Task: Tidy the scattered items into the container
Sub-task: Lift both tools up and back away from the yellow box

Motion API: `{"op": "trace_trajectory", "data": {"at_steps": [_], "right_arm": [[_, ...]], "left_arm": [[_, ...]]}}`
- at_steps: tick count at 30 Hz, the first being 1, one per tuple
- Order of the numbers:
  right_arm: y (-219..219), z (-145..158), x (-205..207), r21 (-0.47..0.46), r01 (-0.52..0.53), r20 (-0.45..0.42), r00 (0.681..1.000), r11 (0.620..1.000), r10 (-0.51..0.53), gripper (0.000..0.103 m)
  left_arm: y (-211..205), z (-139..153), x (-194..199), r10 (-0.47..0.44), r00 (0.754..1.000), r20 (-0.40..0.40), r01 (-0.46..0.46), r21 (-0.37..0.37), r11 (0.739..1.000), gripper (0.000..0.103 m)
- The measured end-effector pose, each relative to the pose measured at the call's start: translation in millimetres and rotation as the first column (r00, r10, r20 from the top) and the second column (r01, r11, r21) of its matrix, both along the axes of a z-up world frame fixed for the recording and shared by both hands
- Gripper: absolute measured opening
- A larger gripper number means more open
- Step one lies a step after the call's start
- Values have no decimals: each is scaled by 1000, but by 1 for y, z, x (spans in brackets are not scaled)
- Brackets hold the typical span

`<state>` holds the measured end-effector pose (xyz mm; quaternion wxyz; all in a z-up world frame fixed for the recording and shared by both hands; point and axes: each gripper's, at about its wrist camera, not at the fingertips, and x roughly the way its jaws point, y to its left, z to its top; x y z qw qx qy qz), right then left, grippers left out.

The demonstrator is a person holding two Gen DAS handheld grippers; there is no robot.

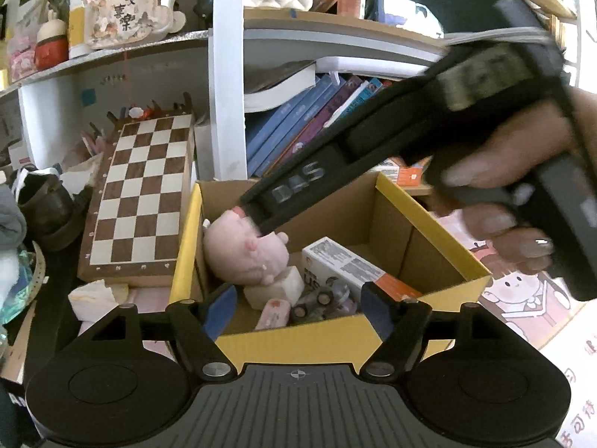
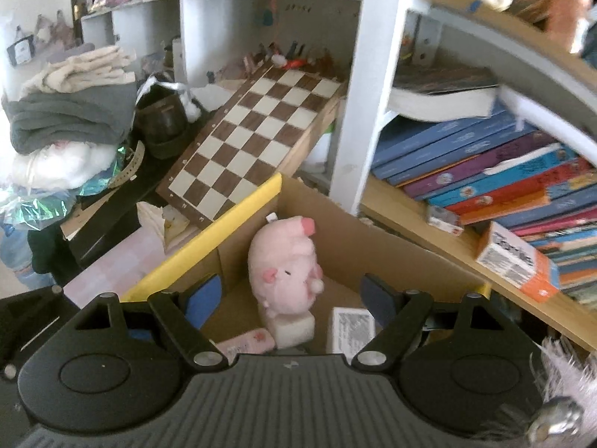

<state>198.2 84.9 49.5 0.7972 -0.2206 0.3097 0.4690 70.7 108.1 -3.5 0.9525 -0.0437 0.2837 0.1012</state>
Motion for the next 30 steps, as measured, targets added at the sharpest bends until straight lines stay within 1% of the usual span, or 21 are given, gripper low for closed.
{"op": "trace_trajectory", "data": {"at_steps": [6,11,14,16,21,25,30], "right_arm": [[-36,11,-20,50,56,-2,998,997,-56,83],[-63,14,-33,75,99,16,995,992,-100,83],[-80,13,-40,87,128,22,991,988,-130,84],[-90,10,-44,83,140,19,990,987,-142,84],[-113,-4,-54,37,160,31,986,986,-161,84],[-130,-16,-59,16,197,4,980,980,-197,84],[-146,-28,-68,16,251,-24,968,968,-251,84]], "left_arm": [[-4,4,-13,4,1000,7,-4,2,1000,77],[-8,7,-23,7,1000,10,-7,2,1000,78],[-10,9,-29,7,1000,12,-7,1,1000,80],[-12,10,-34,5,1000,14,-5,3,1000,81],[-15,12,-42,0,1000,10,0,7,1000,82],[-18,11,-46,-1,1000,3,1,0,1000,82],[-24,8,-50,-8,1000,-11,8,-10,1000,84]]}}
